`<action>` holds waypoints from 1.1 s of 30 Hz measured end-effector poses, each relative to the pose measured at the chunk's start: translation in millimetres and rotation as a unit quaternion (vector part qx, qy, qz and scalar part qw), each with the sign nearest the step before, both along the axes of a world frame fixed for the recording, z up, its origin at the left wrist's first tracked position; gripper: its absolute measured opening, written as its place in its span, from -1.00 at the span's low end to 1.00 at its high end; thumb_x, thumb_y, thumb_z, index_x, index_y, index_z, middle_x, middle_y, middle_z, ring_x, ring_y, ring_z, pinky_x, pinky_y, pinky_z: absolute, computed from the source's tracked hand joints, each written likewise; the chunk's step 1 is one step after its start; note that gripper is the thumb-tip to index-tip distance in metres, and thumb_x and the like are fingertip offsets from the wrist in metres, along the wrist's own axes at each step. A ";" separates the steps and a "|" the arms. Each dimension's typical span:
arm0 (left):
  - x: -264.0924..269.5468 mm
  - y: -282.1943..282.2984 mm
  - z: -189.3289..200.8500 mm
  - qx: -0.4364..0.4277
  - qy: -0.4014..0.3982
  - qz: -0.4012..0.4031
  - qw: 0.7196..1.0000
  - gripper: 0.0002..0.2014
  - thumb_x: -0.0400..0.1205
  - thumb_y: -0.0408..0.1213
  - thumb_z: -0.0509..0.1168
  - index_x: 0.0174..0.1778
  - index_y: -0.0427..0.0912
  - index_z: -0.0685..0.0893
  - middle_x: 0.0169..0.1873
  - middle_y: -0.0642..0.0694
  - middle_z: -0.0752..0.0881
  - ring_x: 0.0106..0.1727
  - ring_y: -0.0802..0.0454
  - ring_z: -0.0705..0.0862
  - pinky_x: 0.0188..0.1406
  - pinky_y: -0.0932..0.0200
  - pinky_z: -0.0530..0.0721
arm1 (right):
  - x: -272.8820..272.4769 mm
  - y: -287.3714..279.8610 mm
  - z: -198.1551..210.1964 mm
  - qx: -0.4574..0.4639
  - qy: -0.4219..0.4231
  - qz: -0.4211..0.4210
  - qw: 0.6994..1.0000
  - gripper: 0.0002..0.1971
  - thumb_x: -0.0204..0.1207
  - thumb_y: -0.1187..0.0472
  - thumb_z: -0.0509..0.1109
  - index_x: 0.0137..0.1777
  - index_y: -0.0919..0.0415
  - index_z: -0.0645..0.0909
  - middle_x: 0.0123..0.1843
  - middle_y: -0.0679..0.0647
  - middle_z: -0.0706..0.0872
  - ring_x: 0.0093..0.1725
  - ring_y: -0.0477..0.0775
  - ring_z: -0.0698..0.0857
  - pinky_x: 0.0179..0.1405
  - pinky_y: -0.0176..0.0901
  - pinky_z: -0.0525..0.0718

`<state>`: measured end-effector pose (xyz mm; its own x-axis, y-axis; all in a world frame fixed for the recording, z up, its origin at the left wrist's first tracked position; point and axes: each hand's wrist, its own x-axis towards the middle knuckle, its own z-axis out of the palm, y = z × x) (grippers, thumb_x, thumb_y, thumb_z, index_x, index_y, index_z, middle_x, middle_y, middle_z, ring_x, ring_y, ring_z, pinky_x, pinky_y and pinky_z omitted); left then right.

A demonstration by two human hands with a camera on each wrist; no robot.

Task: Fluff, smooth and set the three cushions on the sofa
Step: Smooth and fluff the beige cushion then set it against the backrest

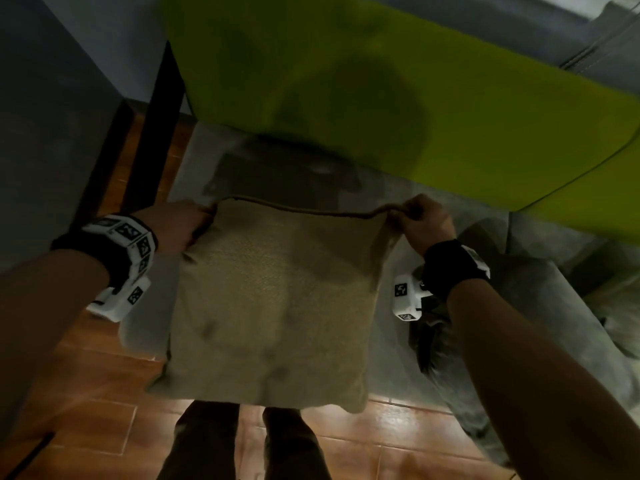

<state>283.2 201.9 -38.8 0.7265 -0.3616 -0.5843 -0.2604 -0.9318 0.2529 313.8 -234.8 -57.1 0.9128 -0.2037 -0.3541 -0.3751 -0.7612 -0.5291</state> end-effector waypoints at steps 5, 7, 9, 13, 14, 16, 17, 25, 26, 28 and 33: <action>1.0 -2.4 -1.6 0.044 0.000 0.116 0.992 -0.76 0.71 -0.34 0.21 0.28 -0.20 0.64 0.07 -0.27 0.74 0.05 -0.24 0.70 0.00 0.03 0.60 | -4.6 -3.5 -1.0 0.023 -0.005 -0.001 1.000 -0.83 0.56 0.04 0.55 0.03 0.02 0.64 -0.07 0.07 0.74 -0.05 0.11 0.70 -0.09 -0.08 0.62; 3.1 -1.7 5.4 -0.031 -0.038 0.220 0.974 -0.81 0.75 -0.26 0.18 0.21 -0.16 0.62 -0.12 -0.21 0.72 -0.18 -0.17 0.67 -0.21 0.06 0.56 | -5.3 -7.9 -1.9 0.010 0.002 0.005 1.000 -0.87 0.59 0.09 0.52 0.03 0.05 0.64 -0.04 0.06 0.71 -0.02 0.11 0.67 -0.04 -0.05 0.62; 1.8 7.2 7.5 -0.128 -0.066 0.349 0.926 -0.85 0.76 -0.22 0.18 0.18 -0.10 0.60 -0.15 -0.17 0.71 -0.25 -0.11 0.66 -0.27 0.12 0.53 | -6.5 -12.6 -4.7 0.036 0.027 -0.014 0.999 -0.88 0.59 0.12 0.51 -0.05 0.01 0.60 0.01 0.08 0.75 0.02 0.19 0.74 0.05 0.12 0.74; -1.9 17.9 6.6 -0.222 0.022 0.455 0.862 -0.92 0.64 -0.26 0.31 0.03 -0.09 0.60 -0.14 -0.25 0.75 -0.15 -0.19 0.73 -0.07 -0.09 0.70 | -10.2 -8.2 1.6 0.266 0.098 -0.123 0.951 -0.89 0.69 0.28 0.39 0.03 0.03 0.62 0.03 0.17 0.76 -0.02 0.18 0.77 -0.09 0.05 0.73; -1.5 15.9 9.1 -0.241 0.053 0.463 0.851 -0.99 0.65 -0.27 0.30 -0.06 -0.09 0.62 -0.16 -0.26 0.72 -0.19 -0.16 0.69 -0.09 -0.05 0.65 | -10.6 -5.8 5.3 0.288 0.099 -0.116 0.945 -0.91 0.71 0.29 0.36 0.08 0.08 0.63 0.00 0.15 0.75 -0.04 0.14 0.76 -0.09 0.02 0.72; -0.6 10.0 16.0 -0.276 0.095 0.480 0.827 -0.87 0.64 -0.12 0.29 -0.17 -0.06 0.64 -0.18 -0.21 0.65 -0.25 -0.06 0.60 -0.19 0.04 0.53 | -10.9 -2.8 10.6 0.298 0.100 -0.064 0.947 -0.90 0.71 0.32 0.37 0.12 0.14 0.67 -0.04 0.10 0.78 -0.10 0.02 0.78 -0.11 -0.06 0.75; -1.3 8.0 18.5 -0.290 0.113 0.490 0.814 -0.79 0.58 0.03 0.30 -0.14 -0.03 0.67 -0.17 -0.15 0.67 -0.23 -0.04 0.60 -0.20 0.06 0.50 | -10.6 -2.4 12.4 0.295 0.101 -0.034 0.949 -0.88 0.70 0.35 0.38 0.10 0.13 0.69 -0.05 0.09 0.79 -0.13 -0.04 0.80 -0.12 -0.12 0.77; -6.1 8.7 19.4 -0.273 -0.102 0.486 0.824 -0.89 0.70 -0.10 0.35 0.08 0.01 0.73 -0.09 0.02 0.71 -0.13 0.15 0.65 -0.18 0.47 0.56 | -0.1 -28.9 6.5 0.173 0.051 -0.011 0.984 -0.90 0.58 0.10 0.55 0.02 -0.11 0.72 -0.04 0.22 0.84 -0.14 0.21 0.81 -0.03 0.11 0.79; -5.2 7.6 18.2 -0.302 -0.095 0.510 0.800 -0.97 0.70 -0.19 0.36 0.00 -0.01 0.71 -0.14 0.00 0.71 -0.17 0.15 0.65 -0.29 0.50 0.59 | -2.0 -28.8 5.2 0.148 0.038 -0.021 0.988 -0.88 0.60 0.12 0.54 -0.02 -0.16 0.71 -0.03 0.24 0.84 -0.12 0.24 0.83 -0.02 0.15 0.81; -2.2 4.3 16.7 -0.369 -0.051 0.564 0.737 -0.88 0.69 -0.30 0.36 -0.13 0.00 0.69 -0.17 -0.02 0.71 -0.17 0.06 0.68 -0.32 0.30 0.69 | -5.9 -24.8 -3.6 0.127 0.019 -0.043 0.991 -0.86 0.62 0.15 0.49 0.01 -0.18 0.68 -0.02 0.17 0.83 -0.07 0.24 0.83 0.01 0.17 0.83; 0.1 11.0 17.3 -0.393 0.005 0.539 0.745 -0.87 0.68 -0.22 0.37 -0.09 0.10 0.80 -0.12 -0.02 0.76 -0.13 0.05 0.73 -0.03 0.04 0.71 | -17.2 -12.9 -17.0 0.269 0.099 -0.168 0.943 -0.63 0.55 0.11 0.58 0.32 0.12 0.66 0.20 0.18 0.80 0.12 0.15 0.81 -0.08 -0.08 0.79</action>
<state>283.3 212.9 -21.5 0.8390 0.1958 -0.5076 0.5381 -0.1607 0.8274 296.6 -247.7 -74.1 0.7335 -0.2121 -0.6457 -0.6797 -0.2225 -0.6990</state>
